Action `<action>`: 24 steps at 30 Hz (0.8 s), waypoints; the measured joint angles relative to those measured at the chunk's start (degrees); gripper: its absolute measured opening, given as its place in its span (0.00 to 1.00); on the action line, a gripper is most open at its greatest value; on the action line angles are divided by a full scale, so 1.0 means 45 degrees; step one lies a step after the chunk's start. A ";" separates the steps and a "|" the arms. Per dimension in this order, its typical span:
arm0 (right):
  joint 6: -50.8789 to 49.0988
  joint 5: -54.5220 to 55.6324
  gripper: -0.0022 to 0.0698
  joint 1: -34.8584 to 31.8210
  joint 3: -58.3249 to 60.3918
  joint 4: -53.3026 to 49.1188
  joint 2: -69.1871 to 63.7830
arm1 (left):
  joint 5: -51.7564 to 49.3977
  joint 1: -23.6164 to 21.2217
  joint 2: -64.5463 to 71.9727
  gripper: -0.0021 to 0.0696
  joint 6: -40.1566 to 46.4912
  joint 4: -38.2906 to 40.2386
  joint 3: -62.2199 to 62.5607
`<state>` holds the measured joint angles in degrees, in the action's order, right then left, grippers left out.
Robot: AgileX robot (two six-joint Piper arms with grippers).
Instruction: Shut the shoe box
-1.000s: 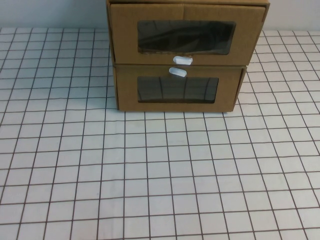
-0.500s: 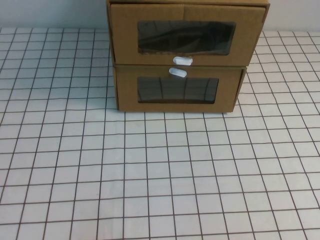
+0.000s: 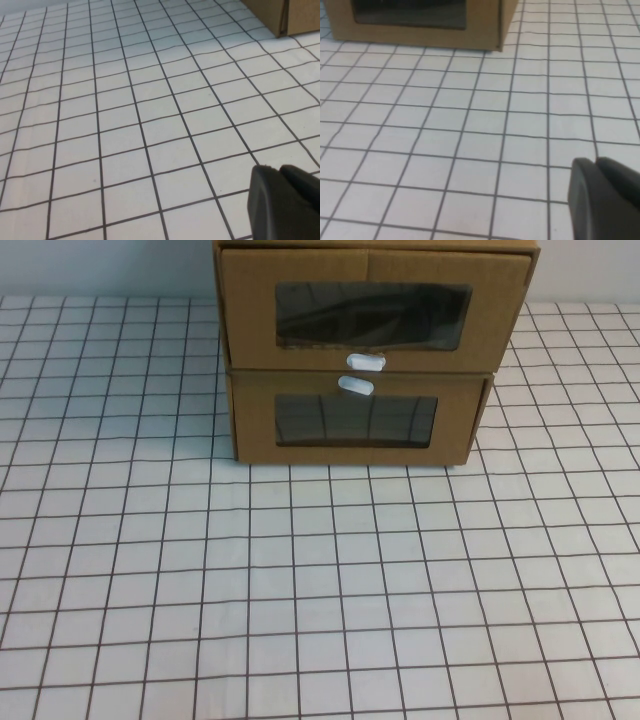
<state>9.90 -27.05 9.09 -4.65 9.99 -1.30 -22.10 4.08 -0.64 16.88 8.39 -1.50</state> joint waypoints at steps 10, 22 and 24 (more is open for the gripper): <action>-0.0290 0.0914 0.01 -0.0746 0.1245 -0.0658 0.0392 | 0.0000 0.0000 0.0000 0.02 0.0000 -0.0018 0.0000; -0.0290 0.0998 0.01 -0.0780 0.1265 -0.0771 0.0412 | 0.0000 0.0000 0.0000 0.02 0.0000 -0.0018 0.0000; -0.0290 0.0998 0.01 -0.0780 0.1265 -0.0771 0.0412 | 0.0000 0.0000 0.0000 0.02 0.0000 -0.0018 0.0000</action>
<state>8.60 -22.55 5.58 1.05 6.52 0.55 -22.10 4.08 -0.64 16.88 8.31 -1.50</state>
